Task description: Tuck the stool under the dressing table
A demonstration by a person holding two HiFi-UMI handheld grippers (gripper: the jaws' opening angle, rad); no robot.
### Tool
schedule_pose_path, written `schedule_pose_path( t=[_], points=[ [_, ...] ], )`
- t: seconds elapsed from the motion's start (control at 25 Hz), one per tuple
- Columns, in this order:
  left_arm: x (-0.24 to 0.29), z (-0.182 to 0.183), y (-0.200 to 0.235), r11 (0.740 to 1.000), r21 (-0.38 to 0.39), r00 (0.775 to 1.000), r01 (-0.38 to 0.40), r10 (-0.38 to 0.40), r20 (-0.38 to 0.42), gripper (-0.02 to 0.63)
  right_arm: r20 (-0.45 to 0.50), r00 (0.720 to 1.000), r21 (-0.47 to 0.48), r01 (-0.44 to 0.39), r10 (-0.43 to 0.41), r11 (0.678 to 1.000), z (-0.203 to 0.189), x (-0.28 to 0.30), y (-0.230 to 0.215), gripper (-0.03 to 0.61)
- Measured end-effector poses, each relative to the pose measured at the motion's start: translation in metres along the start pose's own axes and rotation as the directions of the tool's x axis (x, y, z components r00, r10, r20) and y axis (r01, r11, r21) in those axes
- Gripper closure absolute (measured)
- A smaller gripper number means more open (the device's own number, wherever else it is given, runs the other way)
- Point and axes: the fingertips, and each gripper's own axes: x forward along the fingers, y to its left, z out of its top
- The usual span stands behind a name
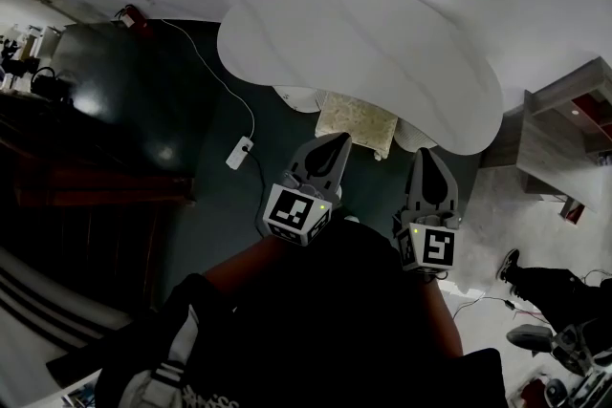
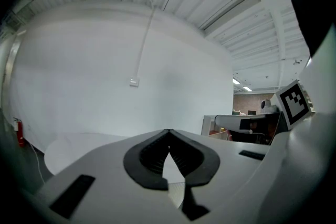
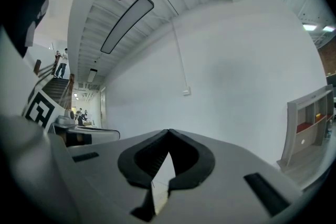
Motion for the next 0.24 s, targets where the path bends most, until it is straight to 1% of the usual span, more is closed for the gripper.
schedule_pose_path(
  t=[0.24],
  points=[
    [-0.013,-0.007,-0.022,1.000,0.017,1.000,-0.015,0.015,-0.010,0.598,0.011,1.000,0.026,-0.026,0.026,0.999,-0.017,-0.030,0.001,0.543]
  ],
)
